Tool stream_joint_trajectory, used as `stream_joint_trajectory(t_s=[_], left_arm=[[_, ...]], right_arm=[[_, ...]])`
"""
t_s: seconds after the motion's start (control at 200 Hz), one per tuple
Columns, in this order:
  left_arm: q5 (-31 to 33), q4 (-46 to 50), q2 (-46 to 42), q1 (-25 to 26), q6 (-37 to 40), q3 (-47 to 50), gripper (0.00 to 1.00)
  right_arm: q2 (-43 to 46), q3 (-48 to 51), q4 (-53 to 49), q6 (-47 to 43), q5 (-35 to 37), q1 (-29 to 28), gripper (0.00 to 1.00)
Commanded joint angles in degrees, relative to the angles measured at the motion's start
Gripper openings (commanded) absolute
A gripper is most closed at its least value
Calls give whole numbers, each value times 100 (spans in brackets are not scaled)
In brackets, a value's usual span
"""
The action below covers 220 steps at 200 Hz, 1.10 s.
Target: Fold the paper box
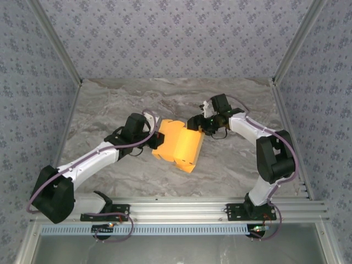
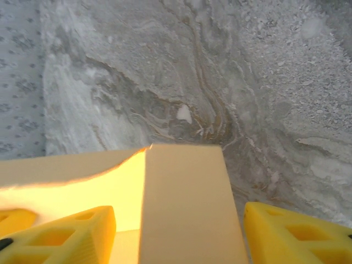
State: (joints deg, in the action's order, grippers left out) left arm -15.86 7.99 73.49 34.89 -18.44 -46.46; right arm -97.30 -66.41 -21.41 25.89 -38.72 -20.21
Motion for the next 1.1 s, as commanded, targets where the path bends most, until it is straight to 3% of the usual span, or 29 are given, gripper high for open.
stream_joint_trajectory(t_s=[0.0,0.425,0.62,0.77,1.094], left_arm=[[103,54,-107,6,105,-232,0],[89,-41,-117,3,16,-228,0],[57,-74,-90,0,-20,-197,0],[48,-79,-97,6,-28,-208,0],[-26,32,-8,5,29,-352,0]], right_arm=[[320,22,-316,111,-305,72,67],[567,655,-259,248,-683,453,67],[476,607,-223,301,-689,463,56],[388,507,-521,55,-334,440,48],[194,469,-810,-374,233,351,43]])
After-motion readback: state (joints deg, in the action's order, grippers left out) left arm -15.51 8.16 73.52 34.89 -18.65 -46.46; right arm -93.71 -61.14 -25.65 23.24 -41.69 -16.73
